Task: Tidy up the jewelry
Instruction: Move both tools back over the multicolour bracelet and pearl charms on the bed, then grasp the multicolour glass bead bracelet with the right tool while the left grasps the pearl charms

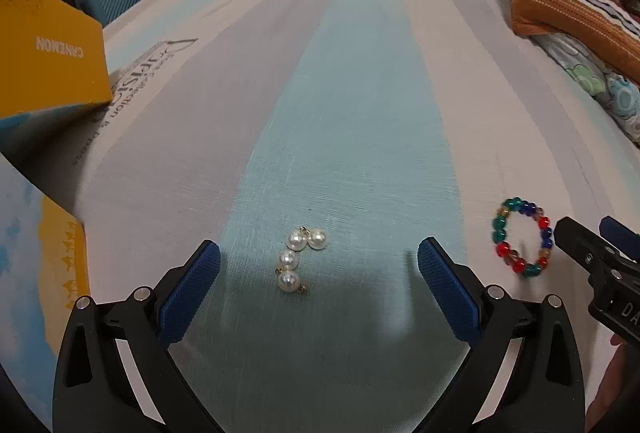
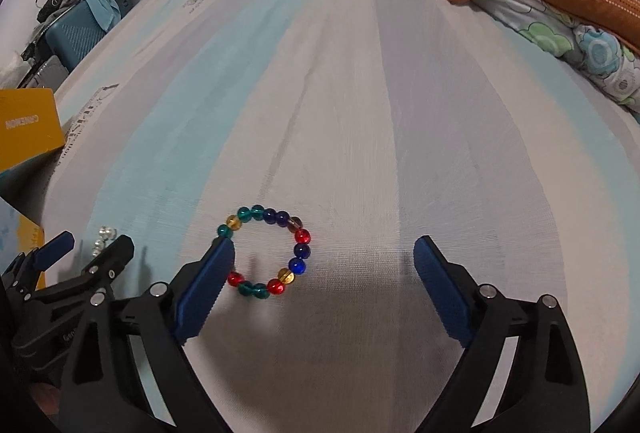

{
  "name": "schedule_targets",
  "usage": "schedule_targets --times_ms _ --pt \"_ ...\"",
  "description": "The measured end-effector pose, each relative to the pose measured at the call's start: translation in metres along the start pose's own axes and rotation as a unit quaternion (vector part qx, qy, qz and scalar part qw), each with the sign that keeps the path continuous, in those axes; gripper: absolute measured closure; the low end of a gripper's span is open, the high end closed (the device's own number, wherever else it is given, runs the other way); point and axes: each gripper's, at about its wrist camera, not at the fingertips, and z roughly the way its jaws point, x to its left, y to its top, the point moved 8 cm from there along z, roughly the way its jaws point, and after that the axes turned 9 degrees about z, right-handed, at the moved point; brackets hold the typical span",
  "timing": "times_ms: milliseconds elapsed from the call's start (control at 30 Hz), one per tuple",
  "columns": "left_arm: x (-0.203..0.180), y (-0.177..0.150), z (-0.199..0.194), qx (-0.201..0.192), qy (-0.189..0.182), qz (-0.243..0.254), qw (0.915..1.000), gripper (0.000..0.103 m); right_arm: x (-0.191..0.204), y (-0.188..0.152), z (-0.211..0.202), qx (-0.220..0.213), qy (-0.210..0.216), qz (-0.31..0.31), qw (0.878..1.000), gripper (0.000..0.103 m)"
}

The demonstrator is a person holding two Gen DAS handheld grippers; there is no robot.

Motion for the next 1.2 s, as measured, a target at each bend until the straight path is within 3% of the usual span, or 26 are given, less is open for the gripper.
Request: schedule_targets --times_ms 433,833,1000,1200 --pt "-0.006 0.006 0.023 0.008 0.004 0.004 1.0000 0.008 -0.012 -0.006 0.026 0.025 -0.010 -0.005 1.000 0.036" --pt "-0.011 0.003 0.021 0.012 -0.002 0.010 0.9999 0.052 0.001 -0.013 0.025 0.034 0.004 -0.027 0.999 0.081" --pt "-0.010 0.001 0.017 0.013 0.005 0.014 0.9998 0.085 0.006 -0.015 0.024 0.034 0.005 -0.032 0.999 0.093" --pt "-0.011 -0.001 0.006 0.012 -0.003 0.017 0.9998 0.088 0.010 -0.018 0.014 0.029 0.005 -0.033 0.999 0.094"
